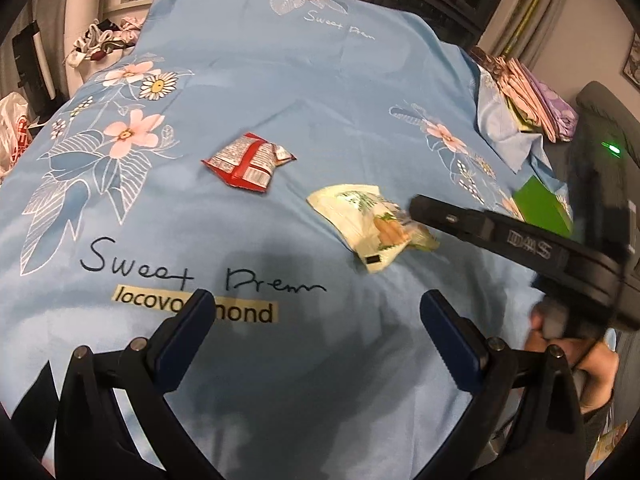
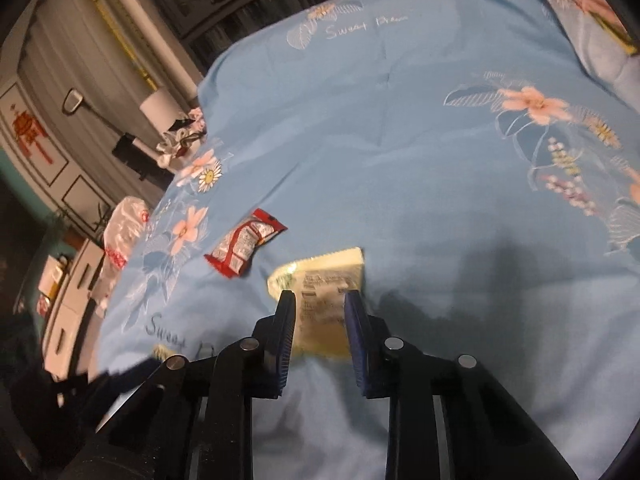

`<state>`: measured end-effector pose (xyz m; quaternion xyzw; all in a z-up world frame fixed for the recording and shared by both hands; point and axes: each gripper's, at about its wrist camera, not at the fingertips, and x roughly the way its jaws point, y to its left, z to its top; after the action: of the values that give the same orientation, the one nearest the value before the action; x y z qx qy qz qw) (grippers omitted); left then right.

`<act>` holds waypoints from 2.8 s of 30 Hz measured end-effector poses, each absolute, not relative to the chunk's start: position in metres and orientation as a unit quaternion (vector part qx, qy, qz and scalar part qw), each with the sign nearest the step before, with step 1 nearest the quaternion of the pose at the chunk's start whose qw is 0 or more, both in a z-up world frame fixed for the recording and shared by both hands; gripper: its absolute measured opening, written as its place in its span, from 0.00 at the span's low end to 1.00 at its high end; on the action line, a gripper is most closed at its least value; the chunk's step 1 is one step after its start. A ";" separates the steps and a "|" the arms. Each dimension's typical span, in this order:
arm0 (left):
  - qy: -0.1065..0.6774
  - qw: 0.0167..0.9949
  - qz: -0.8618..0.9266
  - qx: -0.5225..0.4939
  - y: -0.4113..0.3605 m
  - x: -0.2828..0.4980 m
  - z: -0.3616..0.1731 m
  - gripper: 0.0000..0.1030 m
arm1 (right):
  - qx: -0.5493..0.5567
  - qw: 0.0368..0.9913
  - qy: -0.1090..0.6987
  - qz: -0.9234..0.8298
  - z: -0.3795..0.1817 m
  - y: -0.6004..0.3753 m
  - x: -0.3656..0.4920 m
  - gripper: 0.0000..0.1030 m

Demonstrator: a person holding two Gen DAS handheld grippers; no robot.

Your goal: Organize snacks

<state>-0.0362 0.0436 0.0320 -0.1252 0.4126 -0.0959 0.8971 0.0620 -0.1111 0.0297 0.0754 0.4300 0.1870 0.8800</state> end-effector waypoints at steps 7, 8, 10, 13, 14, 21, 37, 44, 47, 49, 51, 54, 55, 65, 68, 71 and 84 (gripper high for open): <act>0.420 0.894 -0.104 -0.117 0.028 -0.036 0.027 1.00 | 0.063 0.883 0.438 0.160 0.034 -0.127 0.055 0.67; 0.421 0.893 -0.105 -0.117 0.026 -0.036 0.027 1.00 | 0.060 0.882 0.439 0.160 0.034 -0.124 0.056 0.78; 0.424 0.892 -0.106 -0.113 0.023 -0.036 0.025 1.00 | 0.055 0.881 0.437 0.171 0.032 -0.113 0.059 0.90; 0.427 0.892 -0.100 -0.107 0.019 -0.035 0.024 1.00 | 0.037 0.875 0.448 0.181 0.024 -0.094 0.068 0.90; 0.429 0.891 -0.099 -0.106 0.019 -0.035 0.023 0.99 | 0.022 0.874 0.449 0.183 0.021 -0.085 0.072 0.90; 0.450 0.883 -0.063 -0.117 0.037 -0.026 0.016 0.99 | -0.001 0.868 0.467 0.170 -0.006 -0.069 0.089 0.41; 0.454 0.877 -0.100 -0.124 0.029 -0.031 0.019 0.99 | 0.022 0.852 0.493 0.174 0.010 -0.153 0.029 0.46; 0.462 0.849 -0.182 -0.181 0.014 -0.008 0.017 0.99 | 0.187 0.822 0.498 0.201 0.008 -0.203 0.014 0.74; 0.465 0.841 -0.212 -0.176 0.006 0.003 0.019 0.99 | 0.209 0.813 0.493 0.227 0.002 -0.208 0.005 0.74; 0.467 0.835 -0.226 -0.184 0.001 0.009 0.015 0.99 | 0.204 0.817 0.488 0.231 0.001 -0.206 0.002 0.74; 0.474 0.821 -0.227 -0.223 -0.003 0.017 0.010 0.99 | 0.196 0.819 0.486 0.233 0.001 -0.202 0.002 0.74; 0.473 0.784 -0.274 -0.293 -0.011 0.030 0.007 0.99 | 0.196 0.821 0.483 0.232 0.002 -0.199 0.001 0.74; 0.476 0.771 -0.287 -0.309 -0.015 0.034 0.004 0.99 | 0.196 0.822 0.482 0.232 0.002 -0.199 0.000 0.74; 0.483 0.770 -0.277 -0.312 -0.032 0.038 0.004 0.96 | 0.198 0.827 0.476 0.223 -0.002 -0.201 0.002 0.66; 0.489 0.776 -0.262 -0.299 -0.028 0.036 0.004 0.83 | 0.202 0.828 0.475 0.218 -0.002 -0.201 0.003 0.65; 0.491 0.781 -0.252 -0.292 -0.024 0.036 0.002 0.66 | 0.198 0.833 0.472 0.210 -0.001 -0.200 0.004 0.65; 0.487 0.789 -0.253 -0.276 -0.036 0.030 0.005 0.28 | 0.089 0.875 0.434 0.195 0.014 -0.173 -0.007 0.37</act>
<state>0.0305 -0.0359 0.0047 -0.2755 0.4872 -0.2534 0.7890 -0.0065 -0.1729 0.0139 0.0888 0.4338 0.1949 0.8752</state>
